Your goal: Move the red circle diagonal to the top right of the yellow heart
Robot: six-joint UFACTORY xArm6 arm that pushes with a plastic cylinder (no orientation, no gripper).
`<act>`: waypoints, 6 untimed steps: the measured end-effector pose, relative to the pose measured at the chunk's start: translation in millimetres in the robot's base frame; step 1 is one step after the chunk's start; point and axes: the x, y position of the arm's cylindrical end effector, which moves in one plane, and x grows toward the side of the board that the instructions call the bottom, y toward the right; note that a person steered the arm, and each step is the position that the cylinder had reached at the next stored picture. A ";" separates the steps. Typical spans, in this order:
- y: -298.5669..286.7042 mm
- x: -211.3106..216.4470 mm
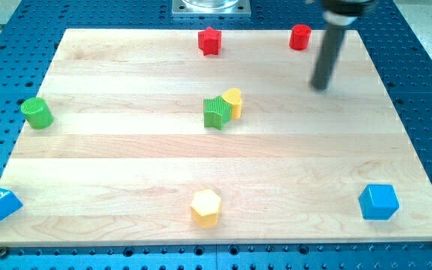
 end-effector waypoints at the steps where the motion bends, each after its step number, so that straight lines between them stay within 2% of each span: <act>1: 93.5 -51.3; 2: 89.2 -110.9; 3: 46.8 -128.7; 4: -47.0 -129.2; 5: -110.6 -101.4; 6: -168.6 -14.1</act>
